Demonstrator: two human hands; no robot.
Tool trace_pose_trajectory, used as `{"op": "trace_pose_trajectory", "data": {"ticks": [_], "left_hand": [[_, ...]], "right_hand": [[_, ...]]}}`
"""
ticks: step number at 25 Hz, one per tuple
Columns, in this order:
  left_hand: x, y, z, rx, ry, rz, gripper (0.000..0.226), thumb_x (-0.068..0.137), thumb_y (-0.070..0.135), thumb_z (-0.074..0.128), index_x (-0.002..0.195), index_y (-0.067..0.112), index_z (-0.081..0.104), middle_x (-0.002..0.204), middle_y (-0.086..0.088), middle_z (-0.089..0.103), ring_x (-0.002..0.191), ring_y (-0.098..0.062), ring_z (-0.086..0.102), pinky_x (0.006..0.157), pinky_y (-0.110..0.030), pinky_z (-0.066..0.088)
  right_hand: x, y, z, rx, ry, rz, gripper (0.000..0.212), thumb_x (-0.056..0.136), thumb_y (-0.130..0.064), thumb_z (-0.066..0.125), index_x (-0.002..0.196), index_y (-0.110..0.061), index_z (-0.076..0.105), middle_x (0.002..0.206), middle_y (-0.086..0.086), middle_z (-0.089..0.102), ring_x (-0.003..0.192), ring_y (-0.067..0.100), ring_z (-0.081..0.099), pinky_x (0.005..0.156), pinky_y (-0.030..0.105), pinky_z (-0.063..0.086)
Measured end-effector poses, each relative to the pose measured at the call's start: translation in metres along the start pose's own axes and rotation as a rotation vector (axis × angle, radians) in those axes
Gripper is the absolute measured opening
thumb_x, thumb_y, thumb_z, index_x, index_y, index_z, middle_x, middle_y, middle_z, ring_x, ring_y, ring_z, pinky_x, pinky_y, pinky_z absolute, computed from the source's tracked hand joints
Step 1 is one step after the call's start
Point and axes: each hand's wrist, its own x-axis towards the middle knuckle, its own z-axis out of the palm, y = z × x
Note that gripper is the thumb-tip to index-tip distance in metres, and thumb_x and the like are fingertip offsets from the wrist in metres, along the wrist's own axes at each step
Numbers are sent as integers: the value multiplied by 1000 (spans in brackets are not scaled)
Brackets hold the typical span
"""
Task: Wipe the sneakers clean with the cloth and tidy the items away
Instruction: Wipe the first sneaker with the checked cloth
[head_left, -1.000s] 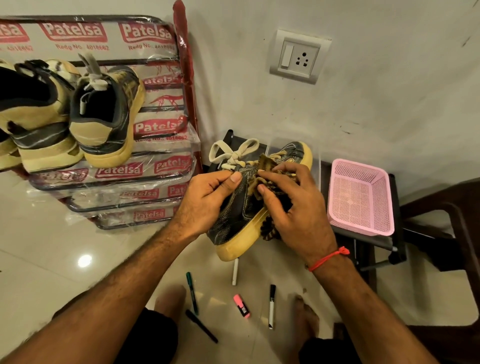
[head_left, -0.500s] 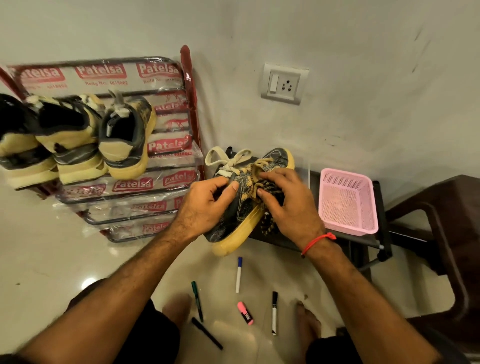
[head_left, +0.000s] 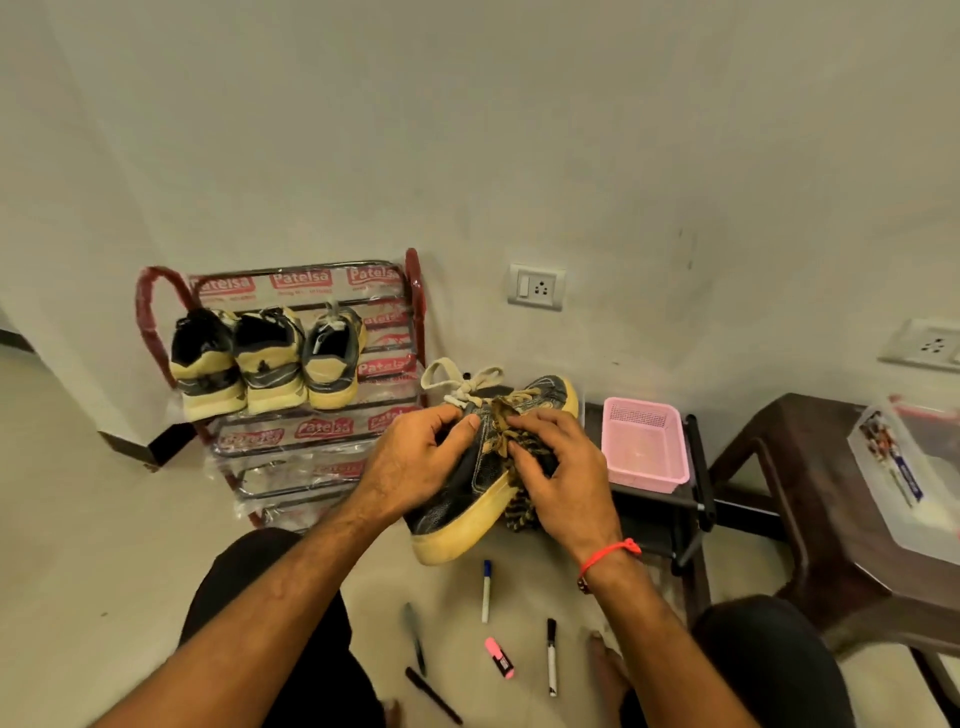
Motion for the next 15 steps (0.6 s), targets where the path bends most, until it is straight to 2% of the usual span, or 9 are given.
{"op": "trace_pose_trajectory", "data": {"ticks": [3,5,8,10,12,15], "left_hand": [[-17,12,-11,-78,31,6,51,91,61,47,72,16,61,62,-4,60,57,-18,54,56,-45,47],[-22,17,-10,-140,45,-8,53,90,62,47,71,15,61,64,-9,61,59,-27,56,58,-50,49],[-26,15,-3,-252,61,-51,56,89,65,50,74,13,64,68,-15,65,66,-38,61,60,-54,51],[-28,11,4,-349,90,-114,55,89,63,56,75,11,66,69,-15,67,61,-36,60,58,-52,52],[-26,2,15,-392,96,-180,56,89,63,59,77,9,68,71,-16,69,61,-30,60,59,-53,52],[-17,-8,33,-415,74,-237,62,84,72,57,83,11,70,80,-19,72,77,-44,67,69,-61,55]], "right_hand": [[-17,-24,-2,-46,22,-11,30,90,-12,69,119,-16,70,119,-8,56,111,0,52,100,3,32],[-18,-36,-7,-118,26,-25,29,89,-13,69,118,-16,70,118,-6,58,111,5,53,100,5,34],[-10,-40,-20,-189,-30,-70,28,88,-17,71,116,-18,71,115,-7,59,107,3,53,97,4,35],[-2,-33,-22,-223,-110,-136,28,89,-19,71,117,-19,71,114,-8,59,106,0,53,95,3,35],[7,-16,-19,-240,-173,-182,30,89,-20,71,119,-18,70,115,-7,60,107,1,53,97,8,39],[17,16,-14,-223,-196,-209,31,90,-20,71,121,-17,70,115,-3,61,108,6,56,98,20,46]]}}
